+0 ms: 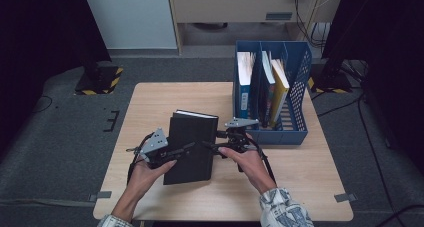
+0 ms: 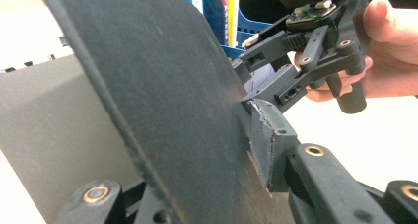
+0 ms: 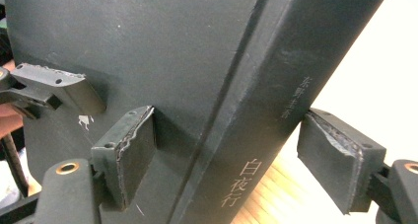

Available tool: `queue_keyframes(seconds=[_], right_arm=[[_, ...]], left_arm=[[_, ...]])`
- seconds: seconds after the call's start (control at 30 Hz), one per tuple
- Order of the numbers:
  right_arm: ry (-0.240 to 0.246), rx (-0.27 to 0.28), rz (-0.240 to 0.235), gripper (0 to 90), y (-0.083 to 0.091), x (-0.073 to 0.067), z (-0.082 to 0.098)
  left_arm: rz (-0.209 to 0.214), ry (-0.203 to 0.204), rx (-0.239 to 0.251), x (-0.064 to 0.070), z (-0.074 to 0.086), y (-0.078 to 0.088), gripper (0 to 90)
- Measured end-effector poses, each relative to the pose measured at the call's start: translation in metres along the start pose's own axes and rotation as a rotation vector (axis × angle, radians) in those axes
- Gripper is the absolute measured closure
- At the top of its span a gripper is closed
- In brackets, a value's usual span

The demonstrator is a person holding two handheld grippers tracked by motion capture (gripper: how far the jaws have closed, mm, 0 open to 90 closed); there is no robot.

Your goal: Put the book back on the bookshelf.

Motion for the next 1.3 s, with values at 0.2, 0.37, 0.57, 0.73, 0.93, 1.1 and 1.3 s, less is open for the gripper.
queue_keyframes(seconds=[0.2,0.37,0.57,0.73,0.93,1.1,1.3], right_arm=[[0.067,0.008,0.015,26.3,0.006,-0.011,0.001],[0.096,0.015,0.021,29.2,0.010,-0.017,0.004],[0.129,0.019,0.023,29.9,0.013,-0.024,0.005],[0.160,0.010,0.031,30.0,0.015,-0.028,0.008],[0.160,-0.001,0.038,30.0,0.016,-0.026,0.014],[0.138,0.006,0.028,31.4,0.015,-0.025,0.013],[0.126,0.010,0.026,33.0,0.013,-0.024,0.011]], left_arm=[[0.021,-0.002,-0.006,0.009,0.005,0.008,71.4],[0.023,-0.002,0.015,0.012,0.010,0.014,71.1],[0.015,-0.009,0.015,0.014,0.017,0.020,65.5],[0.008,0.000,0.007,0.015,0.020,0.025,61.3],[0.039,0.041,0.007,0.014,0.023,0.028,64.3],[0.064,0.048,0.017,0.015,0.023,0.026,72.1],[0.066,0.054,0.022,0.010,0.025,0.024,70.4]])
Point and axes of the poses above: each handheld gripper's, and its own axes: y roughly backward along the jaws, z roughly out of its underside, x roughly to its right, the point moved 2 cm from there along -y, roughly forward along the jaws, and after that the axes turned 5 degrees about -y, right-handed, at the moved point
